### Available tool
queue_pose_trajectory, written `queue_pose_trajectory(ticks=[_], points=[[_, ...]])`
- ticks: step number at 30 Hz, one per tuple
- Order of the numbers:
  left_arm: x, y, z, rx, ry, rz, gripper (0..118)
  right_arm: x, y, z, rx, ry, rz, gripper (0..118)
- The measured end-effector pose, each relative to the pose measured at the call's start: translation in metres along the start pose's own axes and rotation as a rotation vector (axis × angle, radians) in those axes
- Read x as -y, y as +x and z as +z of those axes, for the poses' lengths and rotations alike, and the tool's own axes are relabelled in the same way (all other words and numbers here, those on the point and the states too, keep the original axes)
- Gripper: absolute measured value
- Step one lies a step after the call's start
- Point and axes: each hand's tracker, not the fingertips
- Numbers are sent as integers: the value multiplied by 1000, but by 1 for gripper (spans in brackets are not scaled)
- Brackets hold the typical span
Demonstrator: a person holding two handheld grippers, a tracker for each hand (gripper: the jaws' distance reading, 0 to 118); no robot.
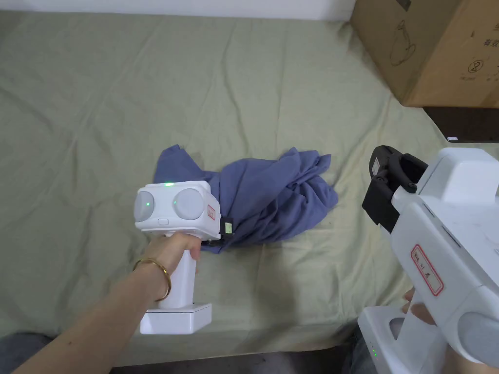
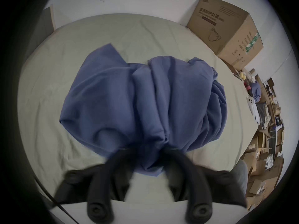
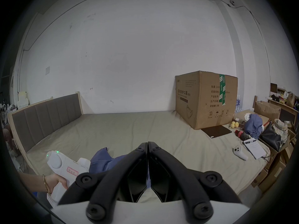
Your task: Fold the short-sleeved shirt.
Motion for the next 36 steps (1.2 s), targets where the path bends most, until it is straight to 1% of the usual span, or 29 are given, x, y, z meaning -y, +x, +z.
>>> queue_pose_trajectory(ticks=[1,2,3,4,7,9,11,14,15,17,19,20,21,22,24,25,26,27,28,32,36], points=[[-4,-4,6,34,27,26,71,0,-1,-1,-2,-2,0,0],[-9,-7,14,51,64,39,94,0,-2,-1,-5,-3,1,0],[-15,-12,28,61,118,46,107,0,-4,-2,-7,-4,3,0],[-22,-16,44,79,197,49,115,-1,-5,-3,-10,-3,6,0],[-37,-26,101,108,454,56,116,-3,-9,-5,-17,3,15,0],[-39,-31,138,65,612,60,116,-5,-13,-8,-21,7,22,0],[-31,-35,174,-13,771,15,116,-6,-17,-10,-27,14,29,0],[-10,-37,204,-179,886,-62,116,-7,-25,-14,-32,26,56,0],[-3,-38,208,-214,905,-86,116,-7,-28,-15,-34,29,63,0],[17,-41,213,-260,930,-106,115,-7,-32,-16,-41,33,67,0],[33,-44,212,-270,916,-107,113,-5,-36,-17,-46,33,65,0],[40,-46,208,-266,900,-109,111,-3,-37,-17,-48,33,64,0],[47,-47,204,-273,884,-118,106,-1,-39,-17,-50,32,66,0],[53,-48,201,-280,880,-125,94,0,-41,-16,-50,30,68,0],[62,-52,191,-304,869,-134,39,3,-43,-15,-52,21,70,0],[65,-55,189,-304,859,-124,17,5,-44,-14,-52,16,70,0],[68,-59,187,-284,846,-105,0,6,-44,-13,-54,11,70,0],[72,-61,186,-279,830,-62,0,8,-44,-12,-55,6,70,0],[73,-62,186,-245,826,-65,0,9,-44,-11,-56,1,70,0],[75,-64,181,-261,796,-88,0,13,-43,-9,-56,-18,76,0],[63,-67,181,-219,782,-55,0,15,-38,-12,-52,-29,67,0]])
